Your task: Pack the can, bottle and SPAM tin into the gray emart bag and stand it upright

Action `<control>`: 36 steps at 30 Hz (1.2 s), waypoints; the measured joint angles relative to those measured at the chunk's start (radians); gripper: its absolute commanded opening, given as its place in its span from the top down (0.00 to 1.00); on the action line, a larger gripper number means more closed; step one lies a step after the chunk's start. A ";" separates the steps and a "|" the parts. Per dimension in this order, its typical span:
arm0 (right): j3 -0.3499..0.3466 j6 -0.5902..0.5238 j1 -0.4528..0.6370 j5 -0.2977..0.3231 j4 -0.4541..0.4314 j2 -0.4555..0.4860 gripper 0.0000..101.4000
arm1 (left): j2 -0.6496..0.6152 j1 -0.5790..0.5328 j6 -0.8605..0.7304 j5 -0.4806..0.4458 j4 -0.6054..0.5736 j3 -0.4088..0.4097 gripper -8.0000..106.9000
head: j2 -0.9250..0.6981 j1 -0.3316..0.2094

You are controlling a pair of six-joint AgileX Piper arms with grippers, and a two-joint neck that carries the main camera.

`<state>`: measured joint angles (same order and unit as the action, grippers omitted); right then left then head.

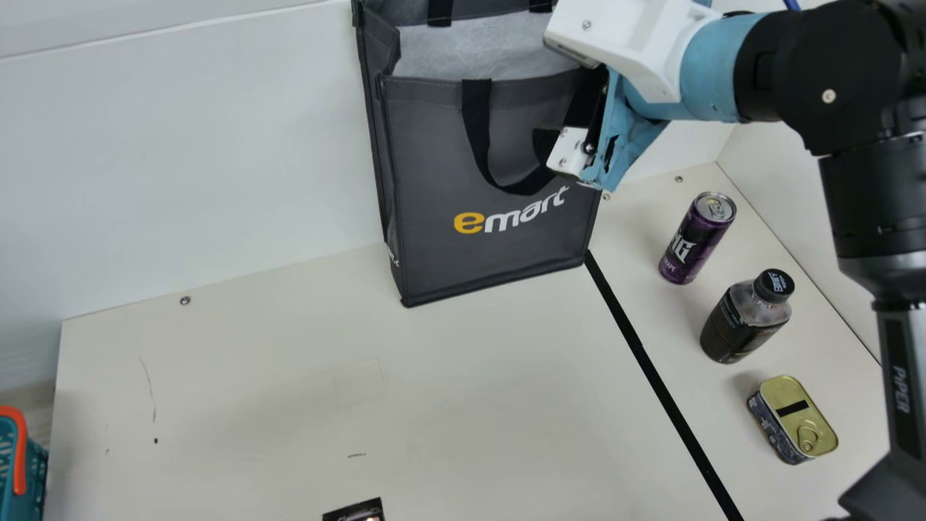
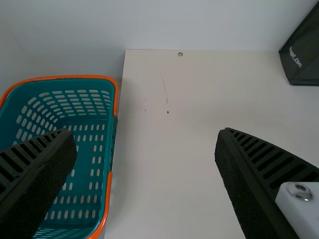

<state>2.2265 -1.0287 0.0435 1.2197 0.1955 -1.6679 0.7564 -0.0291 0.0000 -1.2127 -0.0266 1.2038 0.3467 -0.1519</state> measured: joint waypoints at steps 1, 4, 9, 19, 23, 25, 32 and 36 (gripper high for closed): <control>0.005 -0.013 0.001 0.000 0.006 -0.009 0.06 | 0.000 0.000 0.000 0.000 0.000 0.000 0.15 | 0.000 0.002; 0.010 -0.039 0.003 -0.001 0.024 -0.032 0.06 | 0.000 0.000 0.000 0.000 0.000 0.000 0.15 | 0.000 0.000; 0.020 -0.074 0.003 -0.001 0.045 -0.067 0.06 | 0.000 0.000 0.000 0.000 0.000 0.000 0.15 | 0.002 0.000; 0.025 -0.098 -0.001 -0.002 0.072 -0.129 0.06 | 0.000 0.000 0.000 0.000 0.000 0.000 0.15 | 0.000 0.000; 0.012 -0.102 -0.003 -0.001 0.072 -0.146 0.26 | 0.000 0.000 0.000 0.000 0.000 0.000 0.15 | 0.000 0.000; 0.005 -0.104 -0.003 -0.001 0.073 -0.151 0.39 | 0.000 0.000 0.000 0.000 0.000 0.000 0.15 | 0.000 0.000; -0.005 -0.109 -0.005 -0.001 0.081 -0.164 0.85 | 0.000 0.000 0.000 0.000 0.000 0.000 0.15 | 0.000 0.000; -0.010 -0.112 -0.004 0.000 0.086 -0.165 1.00 | 0.000 0.000 0.000 0.000 0.000 0.000 0.15 | 0.000 0.000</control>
<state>2.2169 -1.1411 0.0398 1.2198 0.2816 -1.8329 0.7564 -0.0291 0.0000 -1.2127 -0.0266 1.2038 0.3467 -0.1519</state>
